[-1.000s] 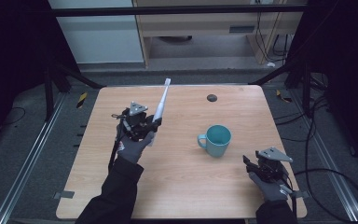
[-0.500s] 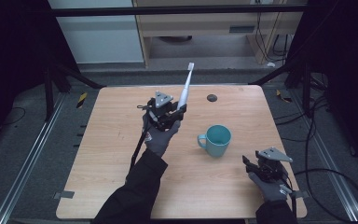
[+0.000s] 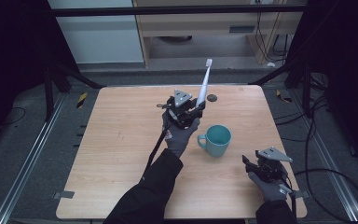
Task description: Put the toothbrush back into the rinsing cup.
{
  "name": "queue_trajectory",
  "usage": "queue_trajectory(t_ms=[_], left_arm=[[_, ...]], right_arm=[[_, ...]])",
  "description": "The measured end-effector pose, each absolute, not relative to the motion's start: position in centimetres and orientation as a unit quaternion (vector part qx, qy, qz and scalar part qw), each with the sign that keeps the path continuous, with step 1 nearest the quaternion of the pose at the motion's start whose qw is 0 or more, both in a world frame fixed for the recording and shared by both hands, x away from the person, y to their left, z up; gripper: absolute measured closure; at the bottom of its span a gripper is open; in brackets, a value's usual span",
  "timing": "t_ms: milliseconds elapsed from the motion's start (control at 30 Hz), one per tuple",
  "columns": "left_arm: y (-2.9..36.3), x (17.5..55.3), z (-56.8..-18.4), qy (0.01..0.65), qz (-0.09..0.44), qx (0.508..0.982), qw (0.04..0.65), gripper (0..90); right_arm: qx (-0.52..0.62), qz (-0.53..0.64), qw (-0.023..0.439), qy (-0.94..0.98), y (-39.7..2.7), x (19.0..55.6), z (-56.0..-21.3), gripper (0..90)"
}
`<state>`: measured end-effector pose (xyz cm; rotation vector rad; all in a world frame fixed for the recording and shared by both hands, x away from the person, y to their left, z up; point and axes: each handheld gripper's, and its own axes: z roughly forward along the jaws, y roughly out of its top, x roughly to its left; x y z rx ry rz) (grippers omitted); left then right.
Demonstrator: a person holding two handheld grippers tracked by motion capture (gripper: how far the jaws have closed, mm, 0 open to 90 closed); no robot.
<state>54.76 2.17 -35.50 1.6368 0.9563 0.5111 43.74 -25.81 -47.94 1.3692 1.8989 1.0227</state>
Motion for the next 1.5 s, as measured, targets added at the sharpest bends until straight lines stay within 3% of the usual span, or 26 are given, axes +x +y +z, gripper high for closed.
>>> queue_trajectory(t_ms=[1000,1500], left_arm=[[-4.4,54.1,-39.8,0.402,0.233,0.694,0.549,65.9],[-5.3,53.4,-42.4,0.401,0.252,0.705,0.528,65.9]], right_arm=[[0.514,0.384,0.295,0.708,-26.2,43.6,-48.0,41.0],[0.513,0.383,0.295,0.709,-26.2,43.7,-48.0,41.1]])
